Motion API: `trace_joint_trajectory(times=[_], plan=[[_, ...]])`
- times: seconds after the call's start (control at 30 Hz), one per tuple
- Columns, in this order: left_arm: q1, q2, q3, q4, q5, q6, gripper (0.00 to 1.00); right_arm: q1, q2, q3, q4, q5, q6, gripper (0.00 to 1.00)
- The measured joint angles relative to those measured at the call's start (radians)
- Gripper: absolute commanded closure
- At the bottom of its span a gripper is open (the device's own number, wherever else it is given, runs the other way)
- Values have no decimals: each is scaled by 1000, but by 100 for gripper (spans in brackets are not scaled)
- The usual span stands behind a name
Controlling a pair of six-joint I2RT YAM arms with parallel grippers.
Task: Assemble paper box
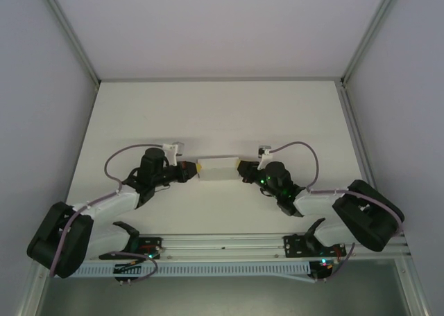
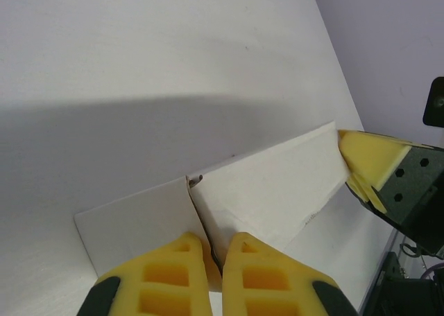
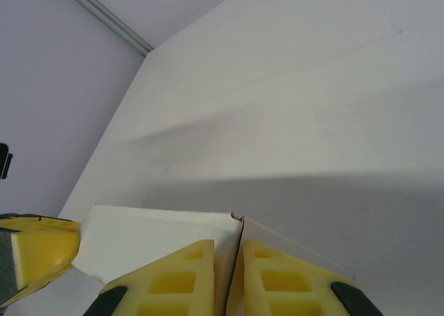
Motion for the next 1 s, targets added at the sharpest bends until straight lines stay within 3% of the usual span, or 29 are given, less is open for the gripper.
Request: trace_joint_trajectory(times=[0.2, 0.23, 0.27, 0.33, 0.37, 0.43, 0.53, 0.57, 0.6, 0.63, 0.67, 0.73, 0.87, 1.0], plan=[[1, -6, -9, 11, -1, 10, 98, 0, 4, 7, 2, -3, -24, 97], [1, -6, -5, 4, -2, 11, 75, 0, 0, 12, -12, -2, -24, 95], [1, -8, 4, -15, -5, 17, 65, 0, -8, 19, -32, -2, -24, 93], [3, -8, 21, -64, -5, 29, 61, 0, -29, 41, -91, -1, -23, 83], [3, -10, 35, -97, -6, 34, 47, 0, -43, 59, -143, 0, -22, 80], [3, -13, 61, -167, -16, 47, 37, 0, -77, 90, -245, 2, -20, 71], [3, -15, 114, -291, -37, 70, 7, 1, -138, 124, -409, 12, -13, 60], [3, -15, 142, -329, -47, 77, 0, 1, -161, 142, -472, 19, -12, 52], [3, -15, 171, -359, -60, 84, 0, 1, -176, 159, -524, 27, -16, 47], [3, -15, 204, -388, -73, 92, 0, 1, -188, 180, -579, 37, -21, 37], [3, -15, 246, -419, -93, 100, 0, 1, -198, 206, -633, 47, -30, 17], [3, -15, 324, -464, -135, 114, 0, 1, -211, 270, -723, 67, -53, 0], [3, -24, 462, -553, -268, 142, 0, 0, -221, 404, -828, 57, -200, 0], [8, -24, 544, -658, -448, 154, 0, -2, -201, 528, -924, -84, -494, 0]])
